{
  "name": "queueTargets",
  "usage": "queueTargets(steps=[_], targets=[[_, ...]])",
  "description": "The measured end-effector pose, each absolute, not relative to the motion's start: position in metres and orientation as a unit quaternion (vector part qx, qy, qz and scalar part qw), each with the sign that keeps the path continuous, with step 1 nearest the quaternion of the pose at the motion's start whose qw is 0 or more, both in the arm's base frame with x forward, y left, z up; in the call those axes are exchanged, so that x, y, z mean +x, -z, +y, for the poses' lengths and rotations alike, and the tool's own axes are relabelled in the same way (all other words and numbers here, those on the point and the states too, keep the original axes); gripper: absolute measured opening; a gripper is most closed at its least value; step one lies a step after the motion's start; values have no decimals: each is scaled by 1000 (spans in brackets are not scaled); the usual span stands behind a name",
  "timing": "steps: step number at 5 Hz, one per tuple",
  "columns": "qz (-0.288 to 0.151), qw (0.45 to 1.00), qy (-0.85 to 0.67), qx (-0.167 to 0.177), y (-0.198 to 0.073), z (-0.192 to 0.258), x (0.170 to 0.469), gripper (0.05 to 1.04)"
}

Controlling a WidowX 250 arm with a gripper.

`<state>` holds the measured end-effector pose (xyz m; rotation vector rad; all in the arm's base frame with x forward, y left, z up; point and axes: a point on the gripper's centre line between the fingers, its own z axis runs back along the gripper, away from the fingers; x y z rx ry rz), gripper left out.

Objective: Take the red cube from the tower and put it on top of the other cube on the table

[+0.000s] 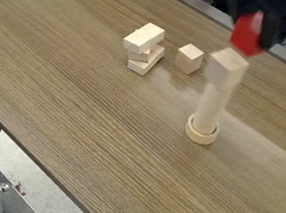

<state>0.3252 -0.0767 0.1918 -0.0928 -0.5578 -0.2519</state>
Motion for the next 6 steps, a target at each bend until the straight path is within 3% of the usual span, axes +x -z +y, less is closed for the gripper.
queueTargets(steps=[1,4,6], targets=[[-290,952,93,-20,-190,-58,339,579],[-268,958,104,26,-118,-46,385,578],[-268,958,86,57,-110,-29,391,578]])
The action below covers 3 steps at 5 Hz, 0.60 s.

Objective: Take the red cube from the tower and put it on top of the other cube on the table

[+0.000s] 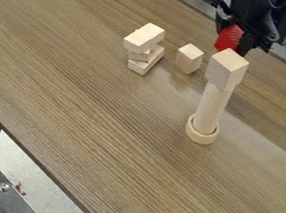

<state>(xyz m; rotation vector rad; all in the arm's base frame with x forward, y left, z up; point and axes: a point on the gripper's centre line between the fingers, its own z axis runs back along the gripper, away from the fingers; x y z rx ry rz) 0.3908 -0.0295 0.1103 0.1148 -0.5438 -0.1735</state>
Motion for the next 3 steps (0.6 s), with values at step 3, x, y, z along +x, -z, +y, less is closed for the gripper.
queueTargets(steps=[3], targets=[[-239,969,44,42,-87,1,392,578]])
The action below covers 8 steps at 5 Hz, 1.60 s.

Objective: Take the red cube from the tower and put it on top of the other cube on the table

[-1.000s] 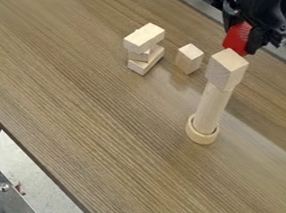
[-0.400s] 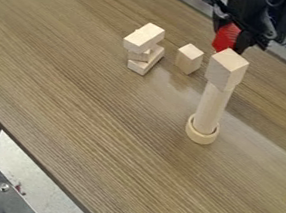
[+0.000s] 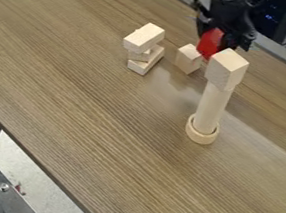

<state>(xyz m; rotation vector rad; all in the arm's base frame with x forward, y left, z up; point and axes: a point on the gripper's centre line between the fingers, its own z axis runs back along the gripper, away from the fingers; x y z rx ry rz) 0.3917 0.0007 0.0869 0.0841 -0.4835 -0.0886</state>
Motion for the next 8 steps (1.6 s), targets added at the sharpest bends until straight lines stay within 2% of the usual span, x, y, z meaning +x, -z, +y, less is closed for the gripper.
queueTargets(steps=[2,7,8], targets=[[-230,972,31,40,-76,15,394,578],[-233,971,33,34,-72,25,402,578],[-232,972,34,30,-72,25,402,633]])
